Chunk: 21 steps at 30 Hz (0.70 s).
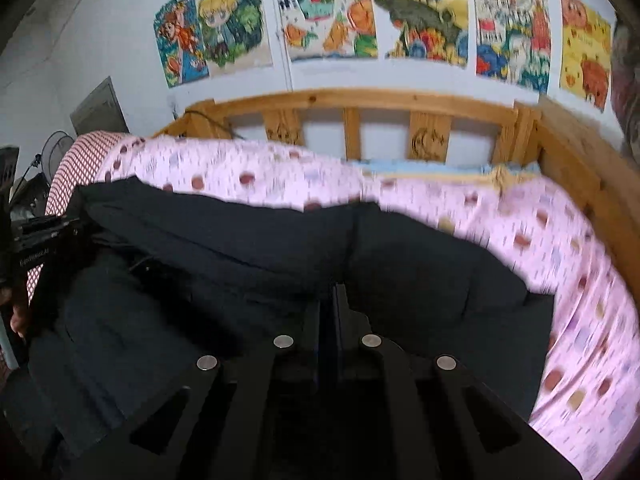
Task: Fold large clothes
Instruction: 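Grasp the jacket's hem with both grippers and lift it toward the collar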
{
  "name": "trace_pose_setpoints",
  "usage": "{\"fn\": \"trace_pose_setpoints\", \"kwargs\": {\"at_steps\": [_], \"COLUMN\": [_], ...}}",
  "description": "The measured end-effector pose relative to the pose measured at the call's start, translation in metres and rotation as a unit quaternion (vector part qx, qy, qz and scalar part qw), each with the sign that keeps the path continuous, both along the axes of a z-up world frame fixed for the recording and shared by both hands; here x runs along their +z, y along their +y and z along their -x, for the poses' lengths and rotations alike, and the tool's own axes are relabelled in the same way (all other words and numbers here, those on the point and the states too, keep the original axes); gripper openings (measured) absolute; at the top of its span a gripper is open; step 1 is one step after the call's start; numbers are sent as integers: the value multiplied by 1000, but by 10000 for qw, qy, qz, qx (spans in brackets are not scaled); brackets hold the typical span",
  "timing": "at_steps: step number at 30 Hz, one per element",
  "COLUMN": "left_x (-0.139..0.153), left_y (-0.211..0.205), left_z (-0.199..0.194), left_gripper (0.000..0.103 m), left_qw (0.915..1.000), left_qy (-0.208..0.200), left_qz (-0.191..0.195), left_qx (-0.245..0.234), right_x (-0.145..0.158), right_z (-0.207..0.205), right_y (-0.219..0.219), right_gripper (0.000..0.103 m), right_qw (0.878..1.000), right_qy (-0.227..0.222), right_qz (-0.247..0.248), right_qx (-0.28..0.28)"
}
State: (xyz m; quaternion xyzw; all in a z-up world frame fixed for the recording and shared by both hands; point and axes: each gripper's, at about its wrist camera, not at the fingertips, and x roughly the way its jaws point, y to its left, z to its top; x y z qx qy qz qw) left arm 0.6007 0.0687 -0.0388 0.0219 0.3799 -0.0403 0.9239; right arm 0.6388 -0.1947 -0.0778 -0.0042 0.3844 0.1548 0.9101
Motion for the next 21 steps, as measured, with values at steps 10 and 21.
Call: {"fn": "trace_pose_setpoints", "kwargs": {"at_steps": [10, 21], "left_x": [-50, -18], "left_y": [-13, 6], "left_z": [16, 29], "left_gripper": [7, 12], "left_qw": [9985, 9980], "left_qy": [-13, -456], "left_qz": [-511, 157], "left_qx": [-178, -406], "right_x": [-55, -18], "right_z": [-2, 8], "right_y": [-5, -14], "right_gripper": [3, 3], "right_qw": [9983, 9992], "right_qy": [523, 113], "right_qz": [-209, -280], "right_qx": [-177, -263]}}
